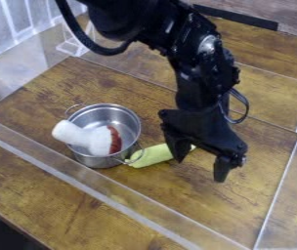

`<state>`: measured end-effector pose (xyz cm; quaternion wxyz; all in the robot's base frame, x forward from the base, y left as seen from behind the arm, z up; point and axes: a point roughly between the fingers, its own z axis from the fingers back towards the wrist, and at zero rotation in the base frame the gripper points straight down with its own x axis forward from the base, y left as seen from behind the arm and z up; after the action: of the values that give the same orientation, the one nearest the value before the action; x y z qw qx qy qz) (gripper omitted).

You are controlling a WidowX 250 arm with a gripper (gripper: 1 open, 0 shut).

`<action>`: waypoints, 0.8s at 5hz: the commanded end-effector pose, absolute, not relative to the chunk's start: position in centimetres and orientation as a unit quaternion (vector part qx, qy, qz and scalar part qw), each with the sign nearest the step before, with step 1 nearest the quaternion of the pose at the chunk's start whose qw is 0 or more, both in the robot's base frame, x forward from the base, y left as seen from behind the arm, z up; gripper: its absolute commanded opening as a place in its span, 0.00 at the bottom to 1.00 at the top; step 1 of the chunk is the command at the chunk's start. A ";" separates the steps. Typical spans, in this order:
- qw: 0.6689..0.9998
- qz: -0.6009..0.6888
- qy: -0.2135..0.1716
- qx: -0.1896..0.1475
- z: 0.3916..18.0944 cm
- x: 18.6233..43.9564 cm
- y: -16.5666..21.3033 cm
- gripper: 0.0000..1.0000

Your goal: Move the green spoon to the right

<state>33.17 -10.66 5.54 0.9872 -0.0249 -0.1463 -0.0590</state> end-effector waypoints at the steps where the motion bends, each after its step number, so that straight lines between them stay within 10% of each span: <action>1: 0.981 -0.046 -0.186 -0.035 8.3 34.2 -9.9 1.00; 4: 0.986 -0.033 -0.163 -0.027 6.0 34.2 -8.6 1.00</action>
<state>33.38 -9.09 4.54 0.9893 -0.0244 -0.1381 -0.0402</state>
